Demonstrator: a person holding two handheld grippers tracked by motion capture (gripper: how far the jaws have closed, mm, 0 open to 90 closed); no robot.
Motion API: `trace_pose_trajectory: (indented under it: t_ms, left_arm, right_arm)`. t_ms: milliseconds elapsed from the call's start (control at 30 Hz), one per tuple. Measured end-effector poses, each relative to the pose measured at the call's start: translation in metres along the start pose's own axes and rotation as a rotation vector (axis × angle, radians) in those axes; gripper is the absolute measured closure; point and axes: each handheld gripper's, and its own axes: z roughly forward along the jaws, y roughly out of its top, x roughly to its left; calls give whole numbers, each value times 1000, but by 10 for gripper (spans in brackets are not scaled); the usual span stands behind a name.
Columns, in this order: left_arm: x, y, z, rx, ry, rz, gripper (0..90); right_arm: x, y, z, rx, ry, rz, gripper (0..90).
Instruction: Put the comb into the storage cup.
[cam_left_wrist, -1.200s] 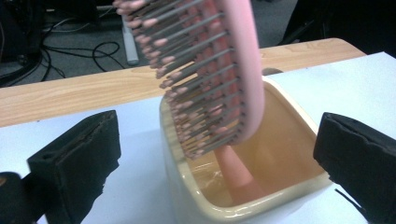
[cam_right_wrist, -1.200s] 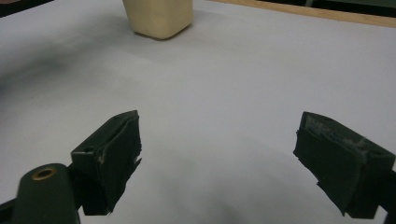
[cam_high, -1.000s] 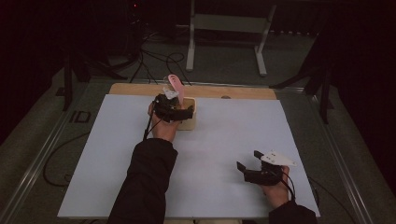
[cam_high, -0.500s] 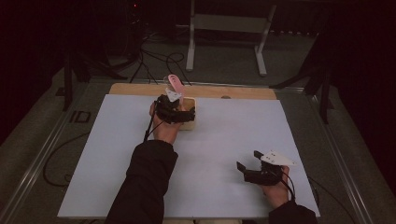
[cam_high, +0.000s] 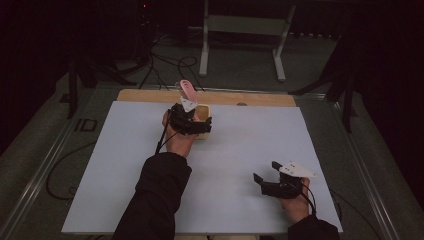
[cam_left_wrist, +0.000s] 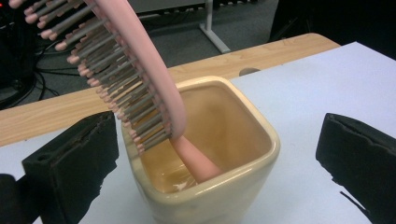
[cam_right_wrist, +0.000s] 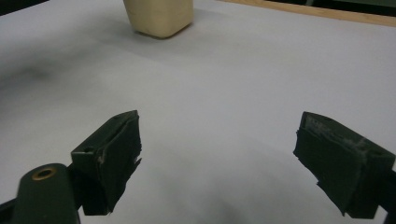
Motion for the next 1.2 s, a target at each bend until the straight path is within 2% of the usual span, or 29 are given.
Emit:
trace_pose_trajectory:
  t_ms: [333,733,1033,1200]
  left_arm:
    - [-6,-5,-3,-4,-33,14,1]
    - [-8,-7,-8,-9,-56,13,1]
    - [-13,-8,-11,-9,-95,21,2]
    - [-16,-9,-13,-6,-118,38,2]
  right_arm:
    - [0,0,0,2,-1,1,141]
    - [0,0,0,3,-4,-2,142]
    - [0,0,0,5,-3,-1,142]
    - [0,-1,0,5,-2,-2,142]
